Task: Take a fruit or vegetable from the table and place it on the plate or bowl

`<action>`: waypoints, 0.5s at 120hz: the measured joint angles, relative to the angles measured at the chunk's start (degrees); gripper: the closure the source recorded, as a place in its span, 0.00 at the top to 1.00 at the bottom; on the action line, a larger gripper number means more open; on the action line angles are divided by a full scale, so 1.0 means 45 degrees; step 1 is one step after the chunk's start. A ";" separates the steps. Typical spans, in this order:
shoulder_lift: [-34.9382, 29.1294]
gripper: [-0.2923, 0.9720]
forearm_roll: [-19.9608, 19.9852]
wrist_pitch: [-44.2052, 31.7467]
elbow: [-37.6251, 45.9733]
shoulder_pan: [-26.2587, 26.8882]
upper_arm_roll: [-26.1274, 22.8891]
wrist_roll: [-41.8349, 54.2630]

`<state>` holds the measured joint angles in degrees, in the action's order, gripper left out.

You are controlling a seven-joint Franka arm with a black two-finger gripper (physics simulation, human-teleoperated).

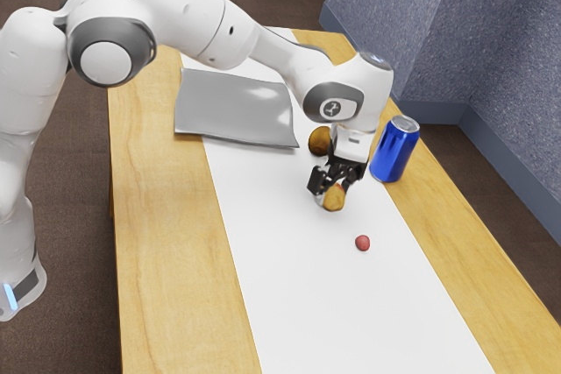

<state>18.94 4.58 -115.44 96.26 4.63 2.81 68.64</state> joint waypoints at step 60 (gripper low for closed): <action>-0.0146 0.51 -0.0010 0.0010 -0.0042 -0.0012 0.0014 -0.0063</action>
<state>18.28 4.53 -115.40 96.08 4.58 2.88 68.36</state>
